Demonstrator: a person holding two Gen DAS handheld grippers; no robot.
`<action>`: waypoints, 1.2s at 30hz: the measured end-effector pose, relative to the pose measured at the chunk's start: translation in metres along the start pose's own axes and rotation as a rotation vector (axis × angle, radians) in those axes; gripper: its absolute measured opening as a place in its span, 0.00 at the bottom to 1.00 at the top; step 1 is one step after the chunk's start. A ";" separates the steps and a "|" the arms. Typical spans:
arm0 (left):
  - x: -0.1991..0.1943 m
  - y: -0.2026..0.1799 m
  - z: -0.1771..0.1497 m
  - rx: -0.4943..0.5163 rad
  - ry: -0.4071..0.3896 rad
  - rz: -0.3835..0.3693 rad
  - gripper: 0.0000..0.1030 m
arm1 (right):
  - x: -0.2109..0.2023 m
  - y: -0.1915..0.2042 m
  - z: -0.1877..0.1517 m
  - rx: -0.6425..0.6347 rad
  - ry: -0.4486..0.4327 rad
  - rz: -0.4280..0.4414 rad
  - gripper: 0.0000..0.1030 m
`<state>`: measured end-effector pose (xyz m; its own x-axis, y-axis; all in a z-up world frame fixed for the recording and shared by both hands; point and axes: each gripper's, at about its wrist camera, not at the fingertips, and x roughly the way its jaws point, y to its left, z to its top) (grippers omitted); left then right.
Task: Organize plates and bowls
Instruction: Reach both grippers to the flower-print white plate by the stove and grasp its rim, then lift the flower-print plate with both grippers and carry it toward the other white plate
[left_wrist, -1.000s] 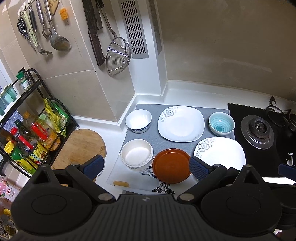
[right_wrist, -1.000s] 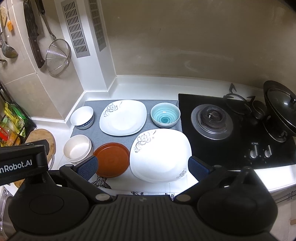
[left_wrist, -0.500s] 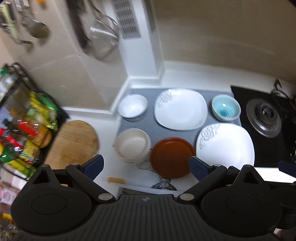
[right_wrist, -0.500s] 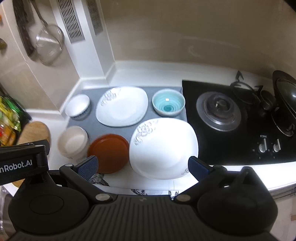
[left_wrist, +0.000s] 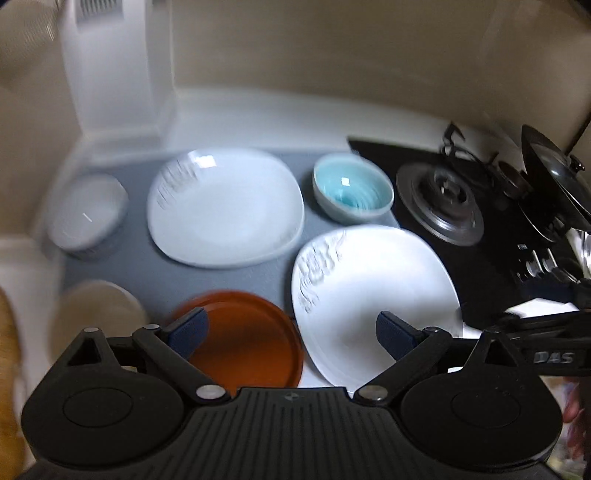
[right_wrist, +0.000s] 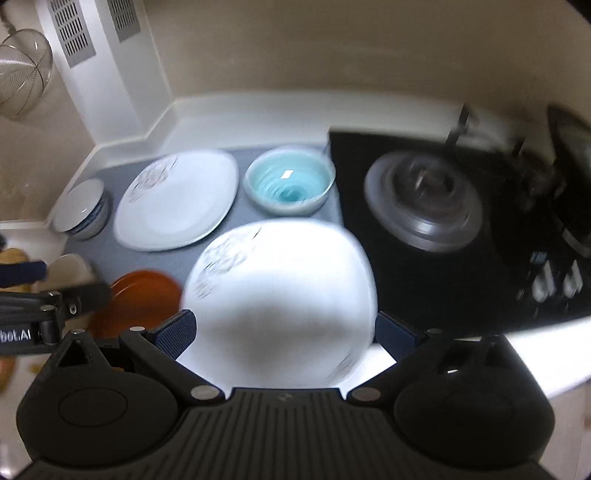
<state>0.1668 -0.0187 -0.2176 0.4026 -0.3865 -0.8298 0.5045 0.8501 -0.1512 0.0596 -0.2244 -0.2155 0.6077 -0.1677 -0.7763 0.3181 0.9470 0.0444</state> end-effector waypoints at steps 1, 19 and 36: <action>0.011 0.004 0.001 -0.007 0.022 -0.011 0.87 | 0.003 -0.003 -0.005 0.017 -0.003 -0.010 1.00; 0.124 0.012 0.028 -0.197 0.245 -0.134 0.36 | 0.093 -0.142 -0.041 0.544 0.258 0.589 0.87; 0.167 0.028 0.037 -0.254 0.396 -0.173 0.24 | 0.142 -0.177 -0.043 0.546 0.297 0.686 0.34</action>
<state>0.2759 -0.0725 -0.3406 -0.0161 -0.4062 -0.9136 0.3164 0.8647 -0.3901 0.0583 -0.4041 -0.3601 0.6022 0.5307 -0.5965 0.3023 0.5399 0.7856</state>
